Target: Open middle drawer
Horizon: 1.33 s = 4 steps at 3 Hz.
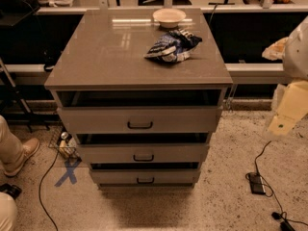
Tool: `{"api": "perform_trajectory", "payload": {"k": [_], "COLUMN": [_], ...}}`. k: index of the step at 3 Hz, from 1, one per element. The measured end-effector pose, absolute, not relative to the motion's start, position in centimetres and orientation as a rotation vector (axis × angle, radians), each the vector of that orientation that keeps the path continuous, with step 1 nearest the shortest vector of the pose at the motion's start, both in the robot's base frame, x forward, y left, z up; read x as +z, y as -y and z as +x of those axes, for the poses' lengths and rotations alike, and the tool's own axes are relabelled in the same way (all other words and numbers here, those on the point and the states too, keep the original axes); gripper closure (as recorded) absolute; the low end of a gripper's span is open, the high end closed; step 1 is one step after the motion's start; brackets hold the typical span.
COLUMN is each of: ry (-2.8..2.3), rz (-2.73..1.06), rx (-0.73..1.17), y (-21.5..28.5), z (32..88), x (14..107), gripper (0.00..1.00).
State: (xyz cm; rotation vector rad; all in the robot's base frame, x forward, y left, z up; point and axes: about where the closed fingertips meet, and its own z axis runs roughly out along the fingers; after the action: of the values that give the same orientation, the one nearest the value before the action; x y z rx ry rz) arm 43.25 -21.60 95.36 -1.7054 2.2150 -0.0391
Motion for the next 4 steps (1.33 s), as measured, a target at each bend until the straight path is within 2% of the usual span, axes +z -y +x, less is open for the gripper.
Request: {"api": "perform_trajectory", "payload": {"k": [2,3,4], "ry": [-2.159,-2.158,-2.158], "rz": [-1.746,-1.787,-1.787], "rx": [0.266,0.406,0.406], "y": [19.0,15.7,15.7], "z": [42.0,41.7,41.7], "x": [81.5,73.7,73.7], "gripper": [0.00,0.00,0.00]}}
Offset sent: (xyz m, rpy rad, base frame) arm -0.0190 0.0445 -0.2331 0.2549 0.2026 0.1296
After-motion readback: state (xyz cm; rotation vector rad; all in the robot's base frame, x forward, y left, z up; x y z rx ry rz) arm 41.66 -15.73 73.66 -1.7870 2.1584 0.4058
